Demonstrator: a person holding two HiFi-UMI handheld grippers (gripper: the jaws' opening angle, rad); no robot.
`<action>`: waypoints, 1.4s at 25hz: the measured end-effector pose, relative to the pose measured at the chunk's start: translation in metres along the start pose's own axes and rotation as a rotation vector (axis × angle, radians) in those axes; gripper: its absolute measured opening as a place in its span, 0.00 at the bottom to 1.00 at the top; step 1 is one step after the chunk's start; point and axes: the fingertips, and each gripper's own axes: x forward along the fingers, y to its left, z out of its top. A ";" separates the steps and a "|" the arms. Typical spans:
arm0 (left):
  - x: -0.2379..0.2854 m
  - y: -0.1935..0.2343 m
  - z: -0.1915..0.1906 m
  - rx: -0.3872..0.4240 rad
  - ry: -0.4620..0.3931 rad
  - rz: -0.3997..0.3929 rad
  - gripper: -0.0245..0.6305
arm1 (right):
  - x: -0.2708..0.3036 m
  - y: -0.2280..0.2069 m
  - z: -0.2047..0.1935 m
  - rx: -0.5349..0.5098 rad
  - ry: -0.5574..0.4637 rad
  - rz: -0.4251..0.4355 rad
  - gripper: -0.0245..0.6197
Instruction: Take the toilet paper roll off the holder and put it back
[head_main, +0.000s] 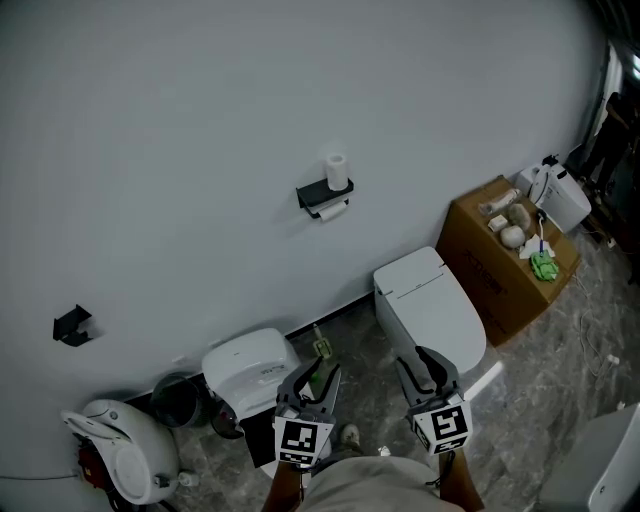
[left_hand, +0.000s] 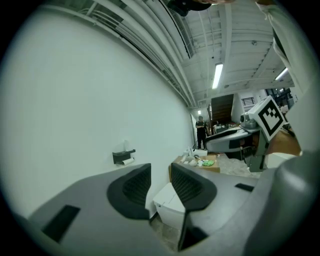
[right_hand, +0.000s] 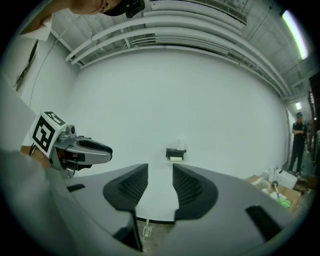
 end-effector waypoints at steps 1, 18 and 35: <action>0.004 0.005 -0.001 0.000 0.000 0.000 0.24 | 0.006 -0.001 0.000 0.002 0.004 -0.004 0.27; 0.072 0.067 -0.003 0.017 -0.007 -0.044 0.24 | 0.088 -0.019 0.009 -0.016 0.015 -0.034 0.29; 0.172 0.104 0.008 0.017 0.002 0.024 0.24 | 0.184 -0.083 0.015 -0.015 -0.011 0.063 0.29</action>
